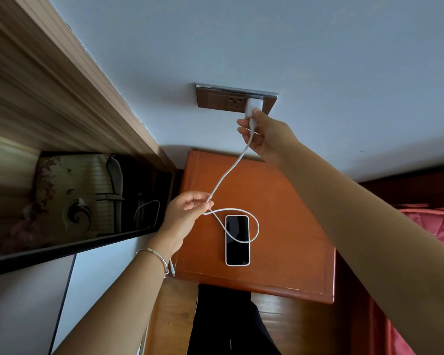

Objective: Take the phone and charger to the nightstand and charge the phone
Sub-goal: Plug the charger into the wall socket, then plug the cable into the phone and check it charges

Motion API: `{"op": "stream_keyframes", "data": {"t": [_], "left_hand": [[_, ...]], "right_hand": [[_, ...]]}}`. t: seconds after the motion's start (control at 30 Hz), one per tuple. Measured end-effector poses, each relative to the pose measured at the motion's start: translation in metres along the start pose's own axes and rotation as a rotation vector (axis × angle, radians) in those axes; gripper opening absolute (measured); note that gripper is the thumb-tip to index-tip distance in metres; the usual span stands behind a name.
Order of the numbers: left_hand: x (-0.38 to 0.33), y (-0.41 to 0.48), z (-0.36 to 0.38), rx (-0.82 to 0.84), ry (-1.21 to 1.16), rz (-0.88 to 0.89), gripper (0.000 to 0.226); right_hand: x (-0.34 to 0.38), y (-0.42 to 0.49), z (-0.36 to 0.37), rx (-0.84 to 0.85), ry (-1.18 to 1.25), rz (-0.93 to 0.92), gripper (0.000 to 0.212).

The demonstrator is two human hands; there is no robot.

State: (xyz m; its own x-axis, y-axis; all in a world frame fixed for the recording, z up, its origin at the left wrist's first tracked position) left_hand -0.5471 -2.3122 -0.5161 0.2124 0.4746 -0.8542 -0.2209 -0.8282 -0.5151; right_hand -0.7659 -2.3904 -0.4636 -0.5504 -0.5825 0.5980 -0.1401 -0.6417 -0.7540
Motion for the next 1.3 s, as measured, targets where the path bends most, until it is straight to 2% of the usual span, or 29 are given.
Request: {"op": "stream_keyframes", "data": {"t": [0.17,0.33,0.43,0.57,0.73,0.93,1.07,1.13,1.23,1.3], "left_hand": [[0.003,-0.002,-0.002,-0.013,0.048,0.035,0.015],[0.008,-0.004,0.011,0.079,0.147,0.056,0.011],[0.015,-0.002,0.017,0.089,0.144,0.062,0.01],[0.03,0.009,0.023,0.067,0.159,0.045,0.01],[0.054,0.03,0.021,-0.022,0.147,0.048,0.009],[0.086,0.046,0.017,-0.094,0.166,0.053,0.014],[0.107,0.057,0.012,-0.095,0.147,0.012,0.011],[0.121,0.06,0.005,-0.095,0.135,-0.014,0.013],[0.14,0.056,-0.011,-0.105,0.162,-0.036,0.013],[0.15,0.049,-0.03,-0.161,0.192,-0.053,0.013]], "right_hand": [[-0.025,-0.003,-0.039,-0.072,-0.102,0.066,0.019],[-0.075,-0.01,-0.093,-0.185,-0.141,0.106,0.017],[-0.108,-0.014,-0.114,-0.179,-0.332,0.084,0.019],[-0.157,-0.01,-0.117,-0.055,-0.74,0.075,0.022],[-0.212,0.002,-0.128,-0.005,-1.141,-0.012,0.023],[-0.248,0.009,-0.129,0.039,-1.363,-0.205,0.031],[-0.271,0.02,-0.127,0.064,-1.523,-0.218,0.04],[-0.275,0.027,-0.127,0.02,-1.556,-0.26,0.036],[-0.272,0.03,-0.129,-0.063,-1.546,-0.35,0.018],[-0.27,0.029,-0.13,-0.082,-1.508,-0.392,0.012]]}}
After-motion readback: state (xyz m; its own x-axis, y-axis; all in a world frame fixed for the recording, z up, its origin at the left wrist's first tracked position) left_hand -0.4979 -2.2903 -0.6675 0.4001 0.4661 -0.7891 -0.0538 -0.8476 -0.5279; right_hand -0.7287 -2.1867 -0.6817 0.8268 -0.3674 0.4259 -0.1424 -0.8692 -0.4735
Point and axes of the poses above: each hand's wrist, its own y-axis towards the middle knuckle, its own z-axis out of the palm, x = y × z, the point moved 9 cm from there along y, towards the middle knuckle, and after that the axes turned 7 degrees about z, right-handed, at the moved point
